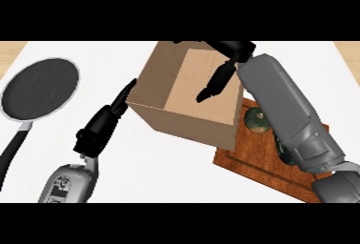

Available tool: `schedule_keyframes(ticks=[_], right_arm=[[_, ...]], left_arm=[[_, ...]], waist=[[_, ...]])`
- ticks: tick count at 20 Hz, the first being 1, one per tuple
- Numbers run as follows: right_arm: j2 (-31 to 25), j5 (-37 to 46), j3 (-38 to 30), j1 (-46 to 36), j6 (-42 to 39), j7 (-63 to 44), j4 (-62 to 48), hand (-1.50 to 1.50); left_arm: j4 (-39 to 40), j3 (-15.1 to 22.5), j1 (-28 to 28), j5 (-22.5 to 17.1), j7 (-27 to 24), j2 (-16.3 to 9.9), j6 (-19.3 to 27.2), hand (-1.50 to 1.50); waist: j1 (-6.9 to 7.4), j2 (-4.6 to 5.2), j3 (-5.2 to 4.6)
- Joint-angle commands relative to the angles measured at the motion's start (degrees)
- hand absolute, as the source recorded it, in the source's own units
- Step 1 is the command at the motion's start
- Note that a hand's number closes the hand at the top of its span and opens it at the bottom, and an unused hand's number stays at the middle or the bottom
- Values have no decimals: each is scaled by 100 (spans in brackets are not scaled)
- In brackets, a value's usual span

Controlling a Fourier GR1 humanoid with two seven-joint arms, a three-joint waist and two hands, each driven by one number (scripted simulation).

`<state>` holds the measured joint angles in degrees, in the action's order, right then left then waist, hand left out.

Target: Pick the squash from the cutting board and place it in the cardboard box

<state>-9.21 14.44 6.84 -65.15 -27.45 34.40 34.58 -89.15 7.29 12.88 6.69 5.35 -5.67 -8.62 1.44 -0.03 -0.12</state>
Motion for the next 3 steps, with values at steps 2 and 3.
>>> schedule_keyframes(ticks=[2,3], right_arm=[[-245,-1010,-1014,-402,-859,-325,-864,-150],[-221,-1087,-1130,-474,-790,-342,-1059,-150]], left_arm=[[114,29,-49,87,-93,-25,-7,0],[-150,34,-100,-45,32,-38,-107,0]], waist=[[89,102,12],[170,103,14]])
